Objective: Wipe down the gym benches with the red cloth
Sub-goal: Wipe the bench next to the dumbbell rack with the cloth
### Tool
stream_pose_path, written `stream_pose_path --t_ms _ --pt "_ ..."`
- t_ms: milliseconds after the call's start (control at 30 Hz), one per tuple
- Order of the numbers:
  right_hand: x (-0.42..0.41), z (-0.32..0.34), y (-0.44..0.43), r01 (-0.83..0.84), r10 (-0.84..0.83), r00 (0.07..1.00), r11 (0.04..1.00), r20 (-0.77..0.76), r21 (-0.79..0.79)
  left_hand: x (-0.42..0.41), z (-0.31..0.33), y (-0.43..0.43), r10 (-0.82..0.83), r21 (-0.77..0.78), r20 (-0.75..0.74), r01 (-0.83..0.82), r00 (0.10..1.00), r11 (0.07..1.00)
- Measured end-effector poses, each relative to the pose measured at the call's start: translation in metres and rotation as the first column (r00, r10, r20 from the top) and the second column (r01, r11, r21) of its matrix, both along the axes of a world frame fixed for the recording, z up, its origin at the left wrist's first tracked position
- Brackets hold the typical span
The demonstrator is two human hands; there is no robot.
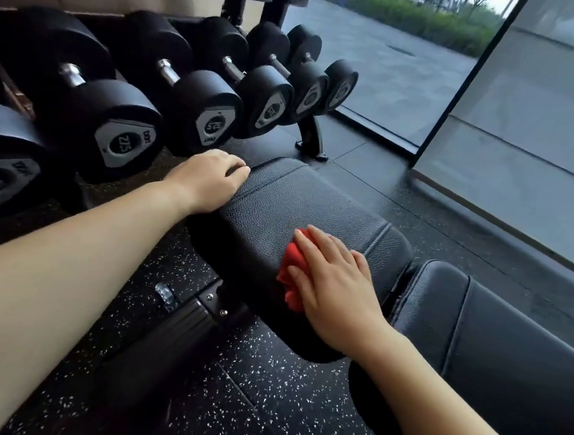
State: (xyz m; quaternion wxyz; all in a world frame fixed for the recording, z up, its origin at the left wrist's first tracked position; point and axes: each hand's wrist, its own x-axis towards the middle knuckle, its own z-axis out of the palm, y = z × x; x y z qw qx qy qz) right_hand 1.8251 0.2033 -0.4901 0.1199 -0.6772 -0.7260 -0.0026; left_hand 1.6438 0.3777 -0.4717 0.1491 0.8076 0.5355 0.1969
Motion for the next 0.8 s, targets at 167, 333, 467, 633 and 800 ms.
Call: stream_pose_path --t_ms 167,333,467,633,800 --pt "-0.029 0.002 0.043 0.082 -0.083 0.996 0.996 -0.018 -0.041 0.006 -0.002 -0.001 -0.009 -0.006 -0.004 0.009 1.0 1.0" --pt "-0.056 0.0 0.059 0.007 -0.007 1.0 1.0 -0.002 0.005 -0.005 0.003 0.002 0.041 -0.015 -0.006 -0.041 0.999 0.999" --pt "-0.052 -0.001 0.043 -0.033 0.033 0.999 0.999 0.028 0.015 0.002 0.016 0.003 0.053 0.008 -0.023 -0.053 0.998 0.999" --pt "-0.03 -0.012 -0.005 0.008 -0.012 0.999 0.996 0.052 0.084 0.029 0.024 0.003 -0.032 0.05 -0.028 0.033 0.999 0.998" --pt "-0.003 -0.025 -0.048 0.225 -0.234 0.972 0.952 0.021 0.207 0.041 0.025 -0.003 -0.114 0.083 -0.07 0.12 0.991 0.989"
